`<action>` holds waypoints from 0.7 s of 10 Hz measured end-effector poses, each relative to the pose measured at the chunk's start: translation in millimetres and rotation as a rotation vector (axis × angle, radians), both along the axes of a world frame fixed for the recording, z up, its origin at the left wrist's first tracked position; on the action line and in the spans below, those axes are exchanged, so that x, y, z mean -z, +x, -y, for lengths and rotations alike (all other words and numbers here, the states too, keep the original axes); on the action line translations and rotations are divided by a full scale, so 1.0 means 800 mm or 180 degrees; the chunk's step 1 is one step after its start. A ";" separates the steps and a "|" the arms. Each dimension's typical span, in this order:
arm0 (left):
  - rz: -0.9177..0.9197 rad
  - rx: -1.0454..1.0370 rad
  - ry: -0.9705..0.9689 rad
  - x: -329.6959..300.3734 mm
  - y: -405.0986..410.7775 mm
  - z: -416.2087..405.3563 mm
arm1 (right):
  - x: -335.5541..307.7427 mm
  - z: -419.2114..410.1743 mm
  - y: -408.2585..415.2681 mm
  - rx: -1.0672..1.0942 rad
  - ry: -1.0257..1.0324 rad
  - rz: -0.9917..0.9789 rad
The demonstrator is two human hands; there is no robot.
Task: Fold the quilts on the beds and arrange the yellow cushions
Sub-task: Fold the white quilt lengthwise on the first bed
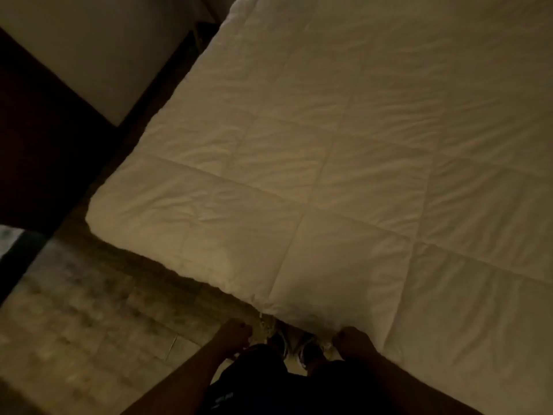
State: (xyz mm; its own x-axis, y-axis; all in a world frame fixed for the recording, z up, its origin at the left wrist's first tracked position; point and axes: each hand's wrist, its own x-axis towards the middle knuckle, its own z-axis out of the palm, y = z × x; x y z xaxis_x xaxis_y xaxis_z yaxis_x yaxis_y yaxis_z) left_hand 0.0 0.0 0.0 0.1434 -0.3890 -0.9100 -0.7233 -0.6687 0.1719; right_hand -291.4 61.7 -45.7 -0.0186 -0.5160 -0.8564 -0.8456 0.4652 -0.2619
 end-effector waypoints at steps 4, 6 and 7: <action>-0.0239 -0.0576 0.0122 -0.012 0.020 -0.035 | -0.043 0.013 0.036 -0.0158 0.0127 -0.0069; -0.0507 -0.1169 0.0106 -0.005 0.069 -0.091 | -0.062 0.018 0.090 -0.0602 0.0220 -0.0127; -0.0543 -0.1392 0.0062 -0.002 0.089 -0.119 | -0.061 0.016 0.119 -0.0869 0.0043 -0.0144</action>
